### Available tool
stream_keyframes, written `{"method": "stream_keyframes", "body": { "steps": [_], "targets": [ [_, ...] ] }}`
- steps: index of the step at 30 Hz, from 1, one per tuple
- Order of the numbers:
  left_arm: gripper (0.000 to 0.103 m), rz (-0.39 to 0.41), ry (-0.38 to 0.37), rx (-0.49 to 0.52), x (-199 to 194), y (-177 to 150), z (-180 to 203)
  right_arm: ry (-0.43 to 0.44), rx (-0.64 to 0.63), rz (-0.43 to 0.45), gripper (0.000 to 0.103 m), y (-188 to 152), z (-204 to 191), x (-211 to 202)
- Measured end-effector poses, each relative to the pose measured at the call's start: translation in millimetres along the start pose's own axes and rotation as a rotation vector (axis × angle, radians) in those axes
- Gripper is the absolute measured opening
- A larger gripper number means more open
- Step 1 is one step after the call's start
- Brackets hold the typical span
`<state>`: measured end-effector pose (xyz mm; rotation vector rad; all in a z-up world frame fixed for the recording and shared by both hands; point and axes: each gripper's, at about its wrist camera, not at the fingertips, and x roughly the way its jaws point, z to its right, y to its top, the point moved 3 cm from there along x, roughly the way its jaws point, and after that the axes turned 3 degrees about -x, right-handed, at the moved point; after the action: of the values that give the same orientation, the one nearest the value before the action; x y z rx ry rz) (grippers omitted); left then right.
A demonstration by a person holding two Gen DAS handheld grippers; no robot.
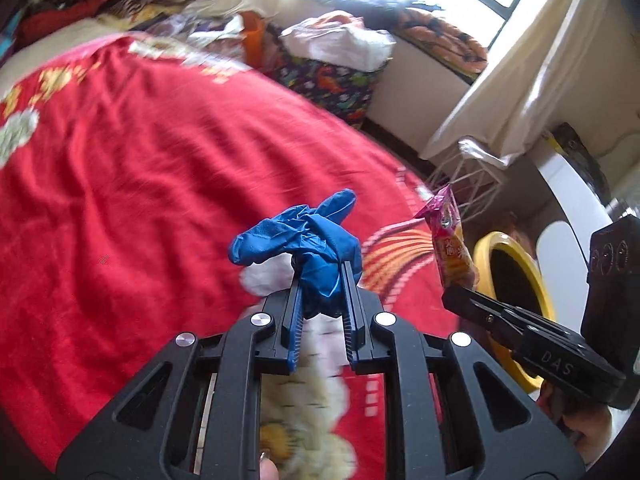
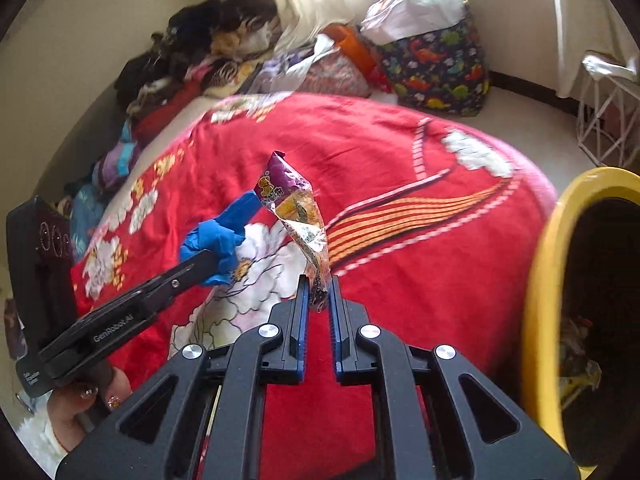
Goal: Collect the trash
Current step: 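Grasp the blue glove with the left tool while the right tool grasps the pink wrapper, then carry the blue glove and pink wrapper over the yellow bin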
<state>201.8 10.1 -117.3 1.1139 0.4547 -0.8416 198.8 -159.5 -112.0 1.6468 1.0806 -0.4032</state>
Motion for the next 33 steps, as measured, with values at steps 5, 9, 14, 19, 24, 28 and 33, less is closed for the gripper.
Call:
{"method": "stream_keyframes", "body": {
  "steps": [5,9,14,19,24,28,33],
  "targets": [
    [0.012,0.019,-0.041,0.066,-7,5,39,-0.017,0.034,0.055,0.009,3,19,-31],
    [0.012,0.026,-0.065,0.108,-10,4,62,-0.034,0.053,0.093,0.009,3,32,-52],
    [0.012,0.029,-0.088,0.155,-12,2,89,-0.049,0.082,0.126,0.009,0,48,-71],
    [0.012,0.031,-0.106,0.192,-13,0,109,-0.063,0.112,0.148,0.009,-6,63,-88],
    [0.012,0.025,-0.123,0.220,-11,-4,127,-0.083,0.133,0.164,0.009,-11,77,-101],
    [0.012,0.022,-0.139,0.240,-11,-7,139,-0.111,0.146,0.187,0.009,-15,88,-113],
    [0.012,0.020,-0.156,0.279,-10,-11,159,-0.145,0.176,0.207,0.009,-22,106,-127]
  ]
}}
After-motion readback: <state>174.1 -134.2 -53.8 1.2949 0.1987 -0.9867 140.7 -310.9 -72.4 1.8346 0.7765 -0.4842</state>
